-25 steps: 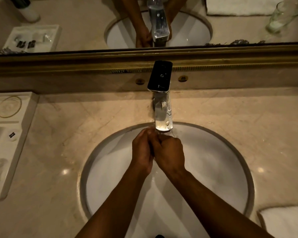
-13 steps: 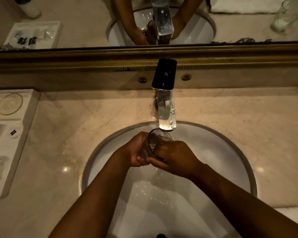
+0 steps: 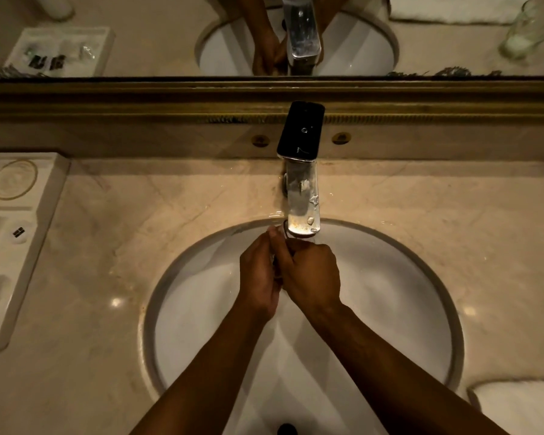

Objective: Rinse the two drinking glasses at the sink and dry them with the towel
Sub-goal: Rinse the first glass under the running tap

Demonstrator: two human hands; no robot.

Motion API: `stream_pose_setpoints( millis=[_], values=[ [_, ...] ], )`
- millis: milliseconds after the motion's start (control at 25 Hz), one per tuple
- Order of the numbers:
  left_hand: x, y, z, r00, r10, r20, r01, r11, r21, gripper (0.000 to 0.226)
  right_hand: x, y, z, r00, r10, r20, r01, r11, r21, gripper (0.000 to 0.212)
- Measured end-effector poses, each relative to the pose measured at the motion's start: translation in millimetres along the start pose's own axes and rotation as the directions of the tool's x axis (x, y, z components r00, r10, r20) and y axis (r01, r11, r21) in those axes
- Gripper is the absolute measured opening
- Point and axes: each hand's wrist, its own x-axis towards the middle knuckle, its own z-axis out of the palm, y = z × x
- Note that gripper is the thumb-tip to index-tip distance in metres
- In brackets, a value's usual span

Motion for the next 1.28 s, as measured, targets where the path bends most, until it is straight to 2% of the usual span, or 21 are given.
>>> stream_pose_setpoints(
  millis=[120,200,320,400,440,520,600,680,760,840,920,960,1000,1040,1120,1200,1280],
  values=[
    [-0.7,3.6,3.6,1.000,0.013,-0.024,-0.013,1.000,0.006,0.028,3.4,-0.4,-1.0,0.999,-0.022,0.025,0.023,0.998,-0.059,0.059],
    [-0.7,15.4,5.2,0.996,-0.079,-0.044,0.081,0.996,0.035,0.030,1.7,2.5,-3.9,0.993,-0.095,0.075,0.101,0.991,-0.089,0.056],
    [4.5,31.3,-2.5,0.954,-0.290,0.080,0.292,0.956,-0.010,0.036,4.0,9.8,-15.1,0.928,-0.303,0.219,0.330,0.938,-0.102,0.055],
    [13.9,35.9,-10.7,0.917,-0.367,0.158,0.362,0.930,0.060,0.034,4.4,19.4,-25.5,0.871,-0.396,0.290,0.423,0.905,-0.037,0.049],
    [17.9,37.2,-13.5,0.904,-0.393,0.167,0.376,0.918,0.122,0.030,2.7,24.3,-29.9,0.868,-0.421,0.264,0.442,0.897,-0.023,0.048],
    [19.3,38.4,-13.0,0.885,-0.437,0.158,0.397,0.888,0.233,0.024,-2.5,34.7,-32.0,0.920,-0.373,0.120,0.379,0.925,-0.029,0.052],
    [12.7,40.8,-5.5,0.881,-0.447,0.159,0.392,0.874,0.286,0.027,-8.3,37.9,-28.2,0.982,-0.186,0.030,0.179,0.970,0.167,0.067],
    [1.6,45.6,6.0,0.895,-0.410,0.179,0.348,0.890,0.296,0.029,-11.0,33.4,-24.1,0.994,-0.013,0.113,-0.036,0.904,0.427,0.071],
    [-2.1,45.7,15.5,0.932,-0.319,0.172,0.241,0.899,0.365,0.025,-10.4,34.8,-18.9,0.990,0.066,0.124,-0.120,0.857,0.500,0.063],
    [-2.0,36.9,21.7,0.981,-0.147,0.124,0.071,0.876,0.476,0.020,-9.6,36.6,-17.5,0.991,0.121,0.064,-0.136,0.821,0.554,0.052],
    [-4.6,21.5,25.7,0.995,0.087,0.045,-0.097,0.829,0.551,0.018,-9.9,31.3,-15.3,0.981,0.190,0.024,-0.163,0.762,0.627,0.044],
    [-7.6,13.7,27.2,0.975,0.218,0.027,-0.195,0.800,0.567,0.018,-10.1,27.0,-13.3,0.968,0.248,0.031,-0.203,0.709,0.676,0.036],
    [-10.3,6.4,27.0,0.939,0.342,0.034,-0.299,0.765,0.571,0.018,-10.2,20.6,-13.4,0.941,0.329,0.080,-0.277,0.612,0.741,0.029],
    [-11.9,0.4,25.5,0.890,0.452,0.058,-0.398,0.709,0.583,0.018,-9.3,15.5,-13.8,0.897,0.403,0.180,-0.372,0.470,0.800,0.026],
    [-10.6,-5.1,17.8,0.780,0.607,0.155,-0.543,0.532,0.650,0.027,-7.8,9.1,-18.8,0.787,0.453,0.418,-0.537,0.171,0.826,0.032],
    [-6.8,-3.1,11.8,0.716,0.645,0.266,-0.613,0.398,0.683,0.037,-6.4,8.3,-25.3,0.721,0.412,0.557,-0.608,-0.011,0.794,0.036],
    [-6.7,0.6,14.7,0.755,0.611,0.238,-0.576,0.445,0.685,0.038,-7.3,6.4,-27.2,0.697,0.401,0.594,-0.604,-0.117,0.788,0.036]
  ],
)
